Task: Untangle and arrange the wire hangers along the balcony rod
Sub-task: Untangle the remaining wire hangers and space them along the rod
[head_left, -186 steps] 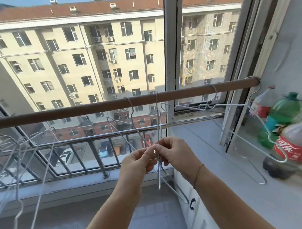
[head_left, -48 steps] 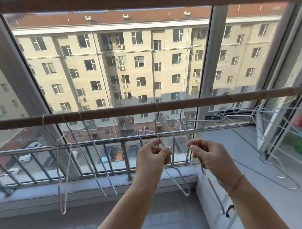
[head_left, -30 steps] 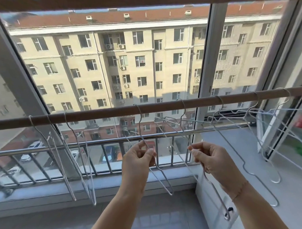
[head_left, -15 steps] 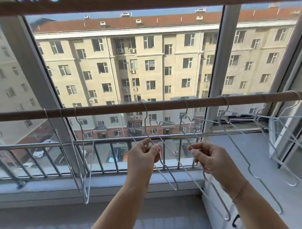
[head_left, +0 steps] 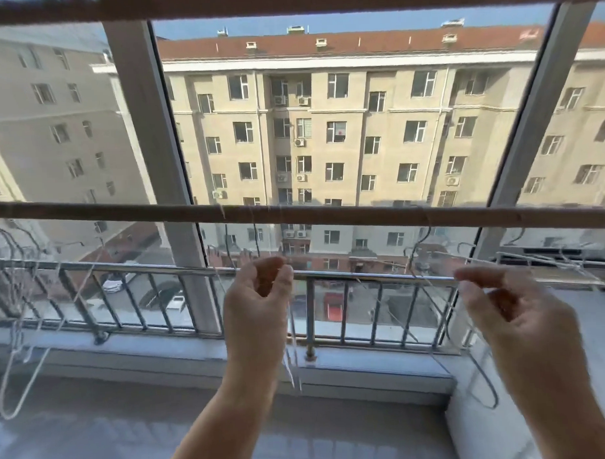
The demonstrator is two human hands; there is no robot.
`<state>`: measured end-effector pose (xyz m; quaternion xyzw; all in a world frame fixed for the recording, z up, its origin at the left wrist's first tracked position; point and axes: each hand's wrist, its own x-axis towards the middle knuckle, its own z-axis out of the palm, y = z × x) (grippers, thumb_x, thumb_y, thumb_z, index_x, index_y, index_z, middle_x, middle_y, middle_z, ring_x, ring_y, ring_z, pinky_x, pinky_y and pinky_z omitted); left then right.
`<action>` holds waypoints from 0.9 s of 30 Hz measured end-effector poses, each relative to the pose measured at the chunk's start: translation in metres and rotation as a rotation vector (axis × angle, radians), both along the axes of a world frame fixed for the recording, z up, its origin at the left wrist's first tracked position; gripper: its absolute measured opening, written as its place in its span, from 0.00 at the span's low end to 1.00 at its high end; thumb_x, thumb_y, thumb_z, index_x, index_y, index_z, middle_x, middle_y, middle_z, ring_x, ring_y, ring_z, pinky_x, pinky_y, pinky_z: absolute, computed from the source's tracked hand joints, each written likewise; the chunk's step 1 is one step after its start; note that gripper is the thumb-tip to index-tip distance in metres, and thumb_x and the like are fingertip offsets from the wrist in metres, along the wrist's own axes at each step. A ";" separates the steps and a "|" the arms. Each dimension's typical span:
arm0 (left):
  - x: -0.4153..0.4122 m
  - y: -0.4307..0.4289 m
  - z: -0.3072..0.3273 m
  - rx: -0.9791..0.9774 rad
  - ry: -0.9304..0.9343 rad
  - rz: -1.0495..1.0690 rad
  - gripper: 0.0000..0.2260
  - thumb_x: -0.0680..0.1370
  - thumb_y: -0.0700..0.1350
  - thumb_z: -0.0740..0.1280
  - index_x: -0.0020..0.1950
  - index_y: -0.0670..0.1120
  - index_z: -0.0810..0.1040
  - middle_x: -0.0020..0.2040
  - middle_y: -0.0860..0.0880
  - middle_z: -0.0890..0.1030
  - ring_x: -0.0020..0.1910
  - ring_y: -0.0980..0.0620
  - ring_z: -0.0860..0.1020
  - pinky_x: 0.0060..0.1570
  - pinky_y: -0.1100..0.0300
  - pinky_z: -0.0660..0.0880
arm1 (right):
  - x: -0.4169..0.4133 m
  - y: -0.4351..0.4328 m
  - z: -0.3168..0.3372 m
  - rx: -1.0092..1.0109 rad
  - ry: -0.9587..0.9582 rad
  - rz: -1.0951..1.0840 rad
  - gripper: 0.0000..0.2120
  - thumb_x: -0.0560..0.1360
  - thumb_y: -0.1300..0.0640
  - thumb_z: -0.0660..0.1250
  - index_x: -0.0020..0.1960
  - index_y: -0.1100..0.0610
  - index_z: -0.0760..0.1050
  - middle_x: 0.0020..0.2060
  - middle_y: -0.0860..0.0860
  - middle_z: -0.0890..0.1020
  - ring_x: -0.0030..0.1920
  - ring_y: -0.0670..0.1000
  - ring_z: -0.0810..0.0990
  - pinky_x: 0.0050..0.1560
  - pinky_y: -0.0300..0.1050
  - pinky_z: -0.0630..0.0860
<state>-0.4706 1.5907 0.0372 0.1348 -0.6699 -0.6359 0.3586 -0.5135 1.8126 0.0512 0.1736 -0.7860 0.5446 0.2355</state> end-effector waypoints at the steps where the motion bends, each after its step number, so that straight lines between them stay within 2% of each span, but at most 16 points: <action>1: 0.003 -0.014 0.001 0.006 -0.019 0.014 0.05 0.76 0.43 0.67 0.46 0.54 0.77 0.43 0.49 0.82 0.42 0.53 0.80 0.41 0.66 0.75 | 0.002 -0.023 0.000 0.009 -0.032 0.077 0.04 0.73 0.57 0.67 0.45 0.49 0.79 0.28 0.44 0.78 0.24 0.44 0.71 0.22 0.27 0.63; 4: 0.008 -0.049 0.001 0.001 -0.083 -0.014 0.04 0.76 0.43 0.67 0.47 0.52 0.77 0.43 0.49 0.82 0.44 0.51 0.80 0.43 0.64 0.76 | -0.004 -0.086 -0.012 0.097 -0.117 0.197 0.04 0.73 0.57 0.68 0.44 0.48 0.78 0.28 0.41 0.79 0.28 0.42 0.75 0.27 0.27 0.67; 6: 0.009 -0.063 0.002 -0.008 -0.134 -0.088 0.03 0.76 0.43 0.66 0.49 0.50 0.78 0.42 0.48 0.82 0.43 0.50 0.81 0.46 0.59 0.79 | -0.010 -0.116 -0.023 0.151 -0.152 0.178 0.03 0.73 0.55 0.69 0.45 0.48 0.77 0.33 0.43 0.81 0.32 0.43 0.77 0.33 0.28 0.71; 9: 0.005 -0.072 0.007 -0.073 -0.217 -0.241 0.08 0.76 0.44 0.67 0.54 0.45 0.77 0.42 0.50 0.82 0.36 0.53 0.82 0.40 0.60 0.81 | -0.013 -0.138 -0.034 0.193 -0.199 0.155 0.03 0.73 0.51 0.68 0.47 0.47 0.76 0.40 0.43 0.81 0.40 0.41 0.79 0.40 0.26 0.72; 13: -0.004 -0.076 0.013 -0.119 -0.305 -0.388 0.13 0.77 0.45 0.67 0.60 0.43 0.75 0.46 0.47 0.82 0.31 0.49 0.83 0.32 0.58 0.81 | -0.009 -0.149 -0.038 0.191 -0.265 0.124 0.05 0.73 0.51 0.68 0.45 0.51 0.79 0.37 0.46 0.82 0.36 0.42 0.79 0.37 0.28 0.72; 18: -0.017 -0.074 0.011 -0.096 -0.385 -0.495 0.16 0.76 0.45 0.67 0.62 0.40 0.74 0.42 0.40 0.84 0.25 0.48 0.81 0.25 0.60 0.76 | -0.007 -0.152 -0.041 0.127 -0.301 0.091 0.06 0.71 0.52 0.70 0.43 0.54 0.81 0.34 0.49 0.83 0.34 0.44 0.79 0.35 0.30 0.74; 20: -0.023 -0.072 0.009 -0.097 -0.400 -0.498 0.14 0.77 0.45 0.67 0.59 0.39 0.75 0.40 0.41 0.84 0.23 0.50 0.79 0.23 0.62 0.74 | -0.008 -0.151 -0.039 0.113 -0.303 0.083 0.04 0.72 0.54 0.69 0.43 0.55 0.81 0.33 0.50 0.83 0.34 0.46 0.80 0.35 0.29 0.73; 23: -0.030 -0.065 0.009 -0.066 -0.406 -0.533 0.07 0.77 0.43 0.66 0.48 0.39 0.79 0.38 0.41 0.84 0.20 0.51 0.76 0.21 0.62 0.72 | -0.011 -0.145 -0.036 0.036 -0.326 0.082 0.03 0.72 0.59 0.69 0.43 0.57 0.81 0.32 0.54 0.82 0.32 0.46 0.78 0.34 0.33 0.74; 27: -0.036 -0.056 0.008 -0.041 -0.409 -0.556 0.07 0.78 0.42 0.66 0.43 0.39 0.78 0.36 0.42 0.83 0.20 0.52 0.75 0.20 0.63 0.71 | -0.017 -0.128 -0.030 -0.014 -0.334 0.042 0.03 0.73 0.60 0.68 0.43 0.58 0.81 0.32 0.56 0.82 0.30 0.42 0.75 0.33 0.31 0.73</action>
